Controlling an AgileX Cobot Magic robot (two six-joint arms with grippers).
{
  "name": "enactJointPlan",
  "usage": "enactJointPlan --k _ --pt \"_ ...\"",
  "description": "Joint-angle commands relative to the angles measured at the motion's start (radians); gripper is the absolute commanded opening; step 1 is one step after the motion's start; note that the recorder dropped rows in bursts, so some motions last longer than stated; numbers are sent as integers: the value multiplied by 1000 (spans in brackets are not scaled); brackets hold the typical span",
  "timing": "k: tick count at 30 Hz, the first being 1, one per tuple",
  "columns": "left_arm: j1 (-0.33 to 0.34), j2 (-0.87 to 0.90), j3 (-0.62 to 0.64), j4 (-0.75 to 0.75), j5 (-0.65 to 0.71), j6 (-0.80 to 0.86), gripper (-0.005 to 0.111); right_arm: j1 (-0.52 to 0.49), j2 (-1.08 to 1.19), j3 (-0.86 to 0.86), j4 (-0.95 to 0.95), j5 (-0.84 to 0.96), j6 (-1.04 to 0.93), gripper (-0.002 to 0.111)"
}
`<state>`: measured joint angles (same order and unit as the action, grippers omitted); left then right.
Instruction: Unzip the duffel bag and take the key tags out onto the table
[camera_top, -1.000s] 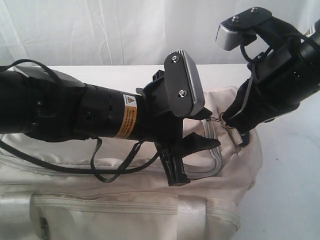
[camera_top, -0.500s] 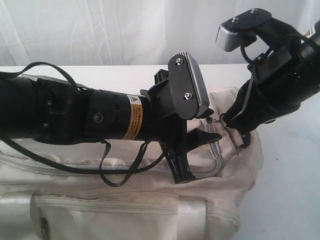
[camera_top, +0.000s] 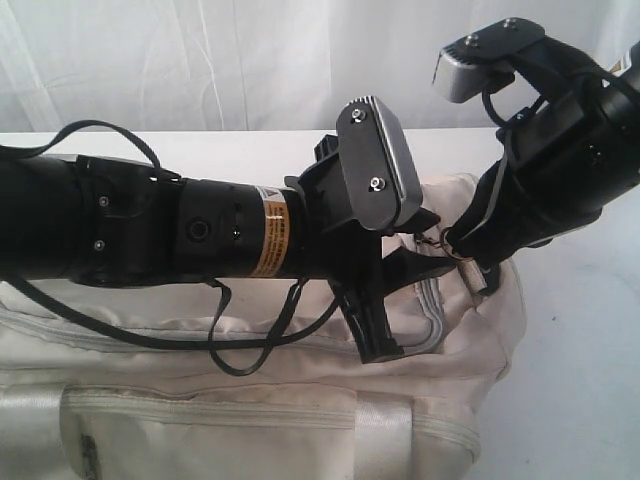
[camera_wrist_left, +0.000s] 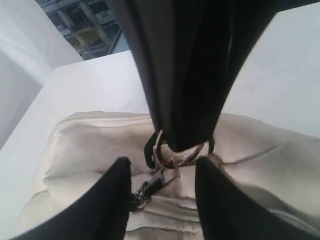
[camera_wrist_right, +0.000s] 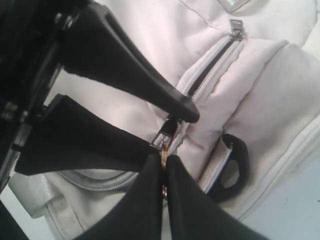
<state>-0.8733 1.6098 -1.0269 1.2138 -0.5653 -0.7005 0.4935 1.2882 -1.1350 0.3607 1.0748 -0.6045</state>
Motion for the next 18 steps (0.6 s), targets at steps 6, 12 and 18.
enactJointPlan --k 6,12,18 --pt "-7 3 3 -8 -16 6 35 -7 -5 -6 4 20 7 0" --pt "-7 3 3 -9 -16 2 24 -7 -5 -6 6 19 34 0" --pt "-7 3 3 -11 -16 2 6 -7 -5 -6 8 18 34 0"
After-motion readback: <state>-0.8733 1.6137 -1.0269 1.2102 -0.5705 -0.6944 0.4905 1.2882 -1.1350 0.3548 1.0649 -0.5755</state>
